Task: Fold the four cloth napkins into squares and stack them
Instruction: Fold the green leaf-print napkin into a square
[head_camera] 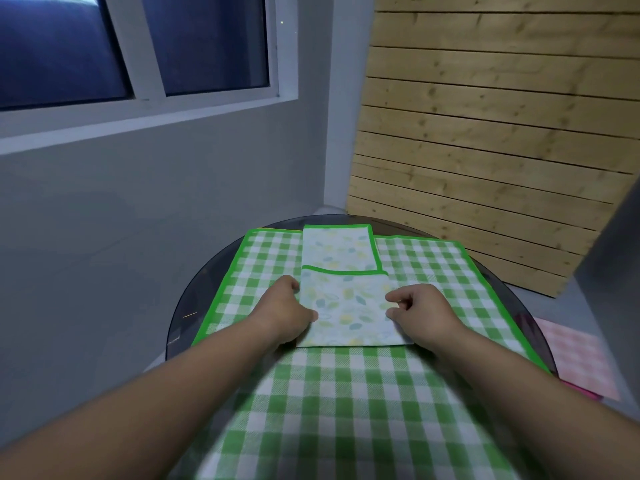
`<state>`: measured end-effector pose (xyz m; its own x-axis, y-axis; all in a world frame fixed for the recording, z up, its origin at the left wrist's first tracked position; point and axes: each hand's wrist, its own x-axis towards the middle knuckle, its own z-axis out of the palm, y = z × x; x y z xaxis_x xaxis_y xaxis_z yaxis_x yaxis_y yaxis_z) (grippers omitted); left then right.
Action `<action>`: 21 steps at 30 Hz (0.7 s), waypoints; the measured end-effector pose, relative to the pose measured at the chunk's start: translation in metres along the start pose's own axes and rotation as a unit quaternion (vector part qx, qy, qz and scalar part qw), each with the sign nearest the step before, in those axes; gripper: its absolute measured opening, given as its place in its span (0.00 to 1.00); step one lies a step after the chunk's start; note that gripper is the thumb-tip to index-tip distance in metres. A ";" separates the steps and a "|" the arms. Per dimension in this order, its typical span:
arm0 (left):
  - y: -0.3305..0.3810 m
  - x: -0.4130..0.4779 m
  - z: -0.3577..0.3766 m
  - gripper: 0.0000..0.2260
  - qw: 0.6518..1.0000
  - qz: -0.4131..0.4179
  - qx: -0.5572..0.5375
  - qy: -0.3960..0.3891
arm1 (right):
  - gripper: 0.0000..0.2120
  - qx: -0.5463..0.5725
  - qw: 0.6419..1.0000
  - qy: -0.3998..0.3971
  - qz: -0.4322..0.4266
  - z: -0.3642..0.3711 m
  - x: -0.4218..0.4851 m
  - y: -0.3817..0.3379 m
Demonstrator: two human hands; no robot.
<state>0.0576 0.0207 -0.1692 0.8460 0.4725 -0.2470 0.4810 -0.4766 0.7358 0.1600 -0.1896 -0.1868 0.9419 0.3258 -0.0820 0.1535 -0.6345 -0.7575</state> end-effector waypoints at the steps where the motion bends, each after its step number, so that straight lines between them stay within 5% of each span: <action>1: 0.000 -0.002 0.003 0.27 1.000 0.015 0.023 0.004 | 0.14 0.003 1.000 0.001 0.005 0.000 0.001 0.000; 7: -0.001 -0.017 0.014 0.24 0.965 0.150 0.207 0.055 | 0.14 -0.014 1.000 -0.002 0.006 0.001 0.002 -0.001; 10: -0.010 -0.015 0.019 0.22 0.929 0.230 0.292 0.000 | 0.15 -0.034 0.999 -0.001 -0.007 0.001 0.000 -0.003; 17: -0.030 -0.012 0.028 0.30 0.894 0.214 0.387 -0.073 | 0.17 -0.051 0.999 0.005 -0.013 0.001 -0.007 -0.006; 21: -0.029 -0.012 0.029 0.30 0.889 0.209 0.401 -0.076 | 0.32 -0.119 0.992 -0.005 -0.042 0.005 -0.020 -0.017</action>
<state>0.0403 0.0073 -0.2058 0.9813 0.0534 -0.1852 0.0753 -0.9907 0.1133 0.1373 -0.1814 -0.1758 0.9202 0.3902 -0.0324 0.2983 -0.7522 -0.5875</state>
